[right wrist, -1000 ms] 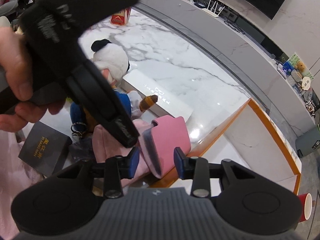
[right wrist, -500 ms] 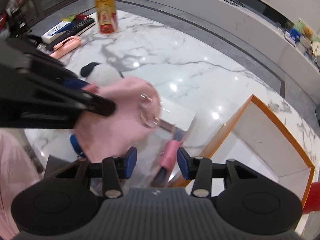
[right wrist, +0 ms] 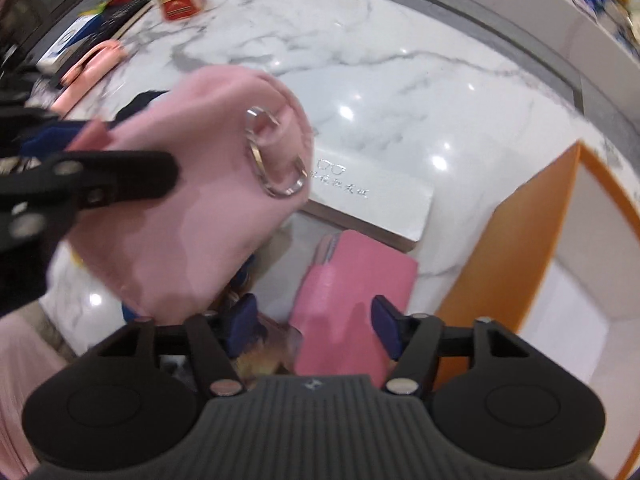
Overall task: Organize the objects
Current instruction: 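Grasp the pink snap card wallet with the right tool while the left holds the pouch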
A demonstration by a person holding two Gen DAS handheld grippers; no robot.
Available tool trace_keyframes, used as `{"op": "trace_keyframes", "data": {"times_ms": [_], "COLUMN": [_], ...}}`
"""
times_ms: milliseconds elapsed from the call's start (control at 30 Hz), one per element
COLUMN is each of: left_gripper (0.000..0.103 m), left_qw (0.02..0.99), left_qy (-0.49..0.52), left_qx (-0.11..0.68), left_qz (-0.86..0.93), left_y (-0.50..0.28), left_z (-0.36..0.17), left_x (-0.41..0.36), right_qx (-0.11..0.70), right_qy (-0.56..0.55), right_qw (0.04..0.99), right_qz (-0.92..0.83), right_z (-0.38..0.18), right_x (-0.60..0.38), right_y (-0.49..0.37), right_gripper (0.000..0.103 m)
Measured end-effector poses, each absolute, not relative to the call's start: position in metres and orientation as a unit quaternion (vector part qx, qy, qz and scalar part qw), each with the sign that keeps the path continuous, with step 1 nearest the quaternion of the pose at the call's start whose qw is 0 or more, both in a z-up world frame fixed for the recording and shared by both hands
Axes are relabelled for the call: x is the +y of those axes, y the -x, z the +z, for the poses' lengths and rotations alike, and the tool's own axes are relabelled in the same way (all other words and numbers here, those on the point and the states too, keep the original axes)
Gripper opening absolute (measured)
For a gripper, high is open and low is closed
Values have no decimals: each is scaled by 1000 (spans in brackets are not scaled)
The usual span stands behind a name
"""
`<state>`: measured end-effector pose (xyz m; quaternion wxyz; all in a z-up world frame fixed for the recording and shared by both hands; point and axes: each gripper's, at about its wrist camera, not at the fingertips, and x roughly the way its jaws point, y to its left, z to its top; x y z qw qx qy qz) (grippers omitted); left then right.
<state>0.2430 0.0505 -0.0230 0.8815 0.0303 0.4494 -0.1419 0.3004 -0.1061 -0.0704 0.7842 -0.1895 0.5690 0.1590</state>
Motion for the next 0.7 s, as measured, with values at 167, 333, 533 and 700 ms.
{"op": "trace_keyframes", "data": {"times_ms": [167, 333, 533, 700], "left_gripper": [22, 22, 22, 22], "left_qw": [882, 883, 882, 885], "left_qy": [-39, -32, -21, -22], "left_qx": [449, 447, 449, 446], "left_qz": [-138, -138, -140, -136], "left_y": [-243, -244, -244, -240], "left_z": [-30, -32, -31, -28], "left_x": [52, 56, 59, 54], "right_qx": [568, 563, 564, 556], "right_qy": [200, 206, 215, 207], "right_qw": [789, 794, 794, 800], "right_qz": [123, 103, 78, 88], "right_z": [-91, -95, -96, -85], "right_x": [-94, -95, -103, -107], "right_y": [-303, -303, -303, -297], "right_gripper": [68, 70, 56, 39]}}
